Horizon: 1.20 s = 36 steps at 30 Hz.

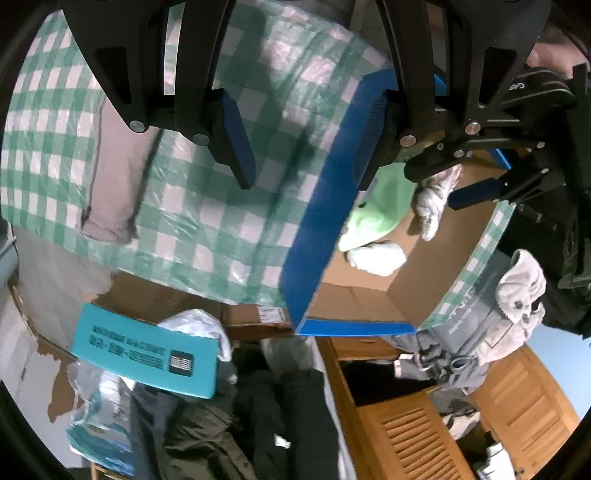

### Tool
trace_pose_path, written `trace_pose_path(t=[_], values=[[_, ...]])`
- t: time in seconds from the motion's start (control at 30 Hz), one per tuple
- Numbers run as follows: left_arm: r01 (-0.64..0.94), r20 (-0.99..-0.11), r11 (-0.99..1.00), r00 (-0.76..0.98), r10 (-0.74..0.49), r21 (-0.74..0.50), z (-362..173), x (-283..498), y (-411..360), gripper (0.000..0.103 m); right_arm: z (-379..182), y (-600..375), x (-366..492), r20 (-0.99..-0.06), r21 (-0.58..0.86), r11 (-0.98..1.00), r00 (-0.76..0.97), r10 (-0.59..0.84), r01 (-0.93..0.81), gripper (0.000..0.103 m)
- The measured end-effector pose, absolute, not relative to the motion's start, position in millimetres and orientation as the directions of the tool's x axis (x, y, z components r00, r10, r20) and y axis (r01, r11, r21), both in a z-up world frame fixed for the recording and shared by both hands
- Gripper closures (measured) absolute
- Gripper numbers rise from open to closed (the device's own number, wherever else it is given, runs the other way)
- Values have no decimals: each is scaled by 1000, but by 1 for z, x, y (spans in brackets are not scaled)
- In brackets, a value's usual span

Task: Organize soft objects
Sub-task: 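Withdraw both grippers from the box back over the table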

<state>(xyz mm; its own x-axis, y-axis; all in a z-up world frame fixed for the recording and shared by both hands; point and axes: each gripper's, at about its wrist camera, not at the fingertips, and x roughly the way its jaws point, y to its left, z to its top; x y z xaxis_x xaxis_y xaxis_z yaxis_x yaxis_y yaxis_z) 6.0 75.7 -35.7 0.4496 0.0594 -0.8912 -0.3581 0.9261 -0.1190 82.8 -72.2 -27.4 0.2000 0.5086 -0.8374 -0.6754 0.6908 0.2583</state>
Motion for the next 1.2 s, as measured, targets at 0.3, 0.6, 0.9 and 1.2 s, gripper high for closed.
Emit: trace_pose_path(t=[0.3, 0.6, 0.9, 1.2], values=[[-294, -899, 950, 437, 38, -103, -39, 21, 42, 34, -34, -112, 93, -845, 251, 736, 229, 483, -628, 48], [-225, -906, 970, 423, 16, -88, -43, 39, 5, 34, -46, -154, 103, -853, 252, 780, 249, 459, -573, 48], [-153, -918, 986, 395, -4, -70, -54, 55, -34, 30, -74, -205, 117, -890, 231, 850, 251, 382, -474, 48], [-89, -937, 993, 348, -43, -79, -76, 67, -72, 30, -92, -251, 119, -912, 212, 894, 250, 326, -395, 48]])
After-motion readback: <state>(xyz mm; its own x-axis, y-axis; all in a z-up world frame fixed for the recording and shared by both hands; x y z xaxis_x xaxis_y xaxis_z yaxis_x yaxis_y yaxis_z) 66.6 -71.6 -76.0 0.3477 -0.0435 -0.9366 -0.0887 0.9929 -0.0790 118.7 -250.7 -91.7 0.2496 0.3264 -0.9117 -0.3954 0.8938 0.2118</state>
